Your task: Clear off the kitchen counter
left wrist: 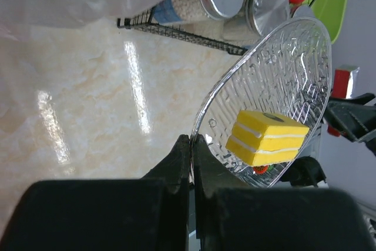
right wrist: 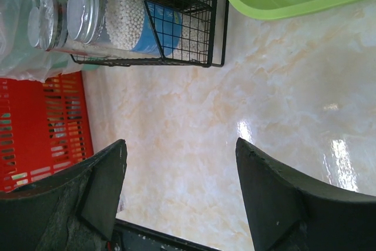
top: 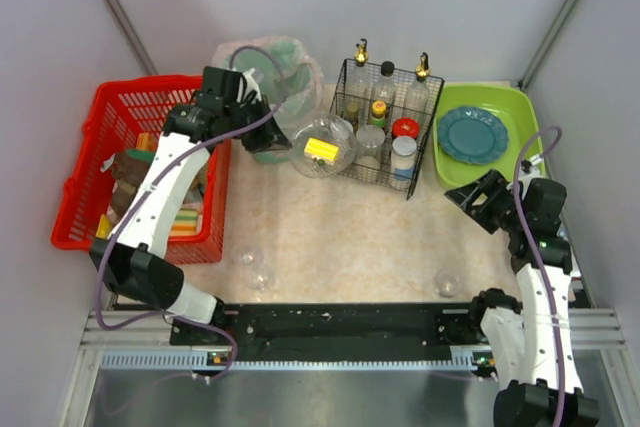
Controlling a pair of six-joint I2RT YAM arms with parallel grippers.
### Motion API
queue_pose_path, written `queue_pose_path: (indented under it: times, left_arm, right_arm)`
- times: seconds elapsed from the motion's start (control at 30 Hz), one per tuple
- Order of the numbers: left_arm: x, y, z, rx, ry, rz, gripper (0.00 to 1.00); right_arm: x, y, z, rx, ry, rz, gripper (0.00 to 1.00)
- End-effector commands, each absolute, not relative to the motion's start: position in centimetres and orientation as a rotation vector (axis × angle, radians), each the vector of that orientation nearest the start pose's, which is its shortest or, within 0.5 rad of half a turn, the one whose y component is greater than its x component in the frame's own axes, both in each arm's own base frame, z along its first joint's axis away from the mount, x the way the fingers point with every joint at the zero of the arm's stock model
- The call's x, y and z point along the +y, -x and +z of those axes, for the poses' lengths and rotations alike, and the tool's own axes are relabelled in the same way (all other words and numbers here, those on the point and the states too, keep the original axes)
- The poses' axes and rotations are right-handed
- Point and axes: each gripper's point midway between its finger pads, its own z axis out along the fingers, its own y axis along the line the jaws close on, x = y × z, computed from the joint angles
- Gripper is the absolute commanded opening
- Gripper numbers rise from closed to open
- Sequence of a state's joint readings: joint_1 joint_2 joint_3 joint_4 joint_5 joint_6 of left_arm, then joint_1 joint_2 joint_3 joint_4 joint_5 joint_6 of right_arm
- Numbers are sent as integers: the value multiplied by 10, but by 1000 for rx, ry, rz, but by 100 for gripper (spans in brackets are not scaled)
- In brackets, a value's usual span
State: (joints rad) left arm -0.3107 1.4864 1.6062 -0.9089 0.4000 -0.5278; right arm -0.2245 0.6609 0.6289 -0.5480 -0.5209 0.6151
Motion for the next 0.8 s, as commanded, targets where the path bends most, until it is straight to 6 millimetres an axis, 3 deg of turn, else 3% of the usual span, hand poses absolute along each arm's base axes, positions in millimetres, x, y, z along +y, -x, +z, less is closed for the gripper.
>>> queue_pose_path:
  times: [0.0,0.33,0.6,0.77]
  left_arm:
    - [-179,-345,317,2370,142,-936,0]
    - [-139,-406,347,2253,344,-928,0]
    - [-85,-460,372,2095,498,-861,0]
    - [-57,-485,388,1972,536,-734,0]
  right_arm:
    - [58,-241,192,2046,-578,797,73]
    - [66,-233,199,2043,-604,861,73]
    - [66,-230,193,2057,-616,858,73]
    - [68,-229,204,2037,-608,869,72]
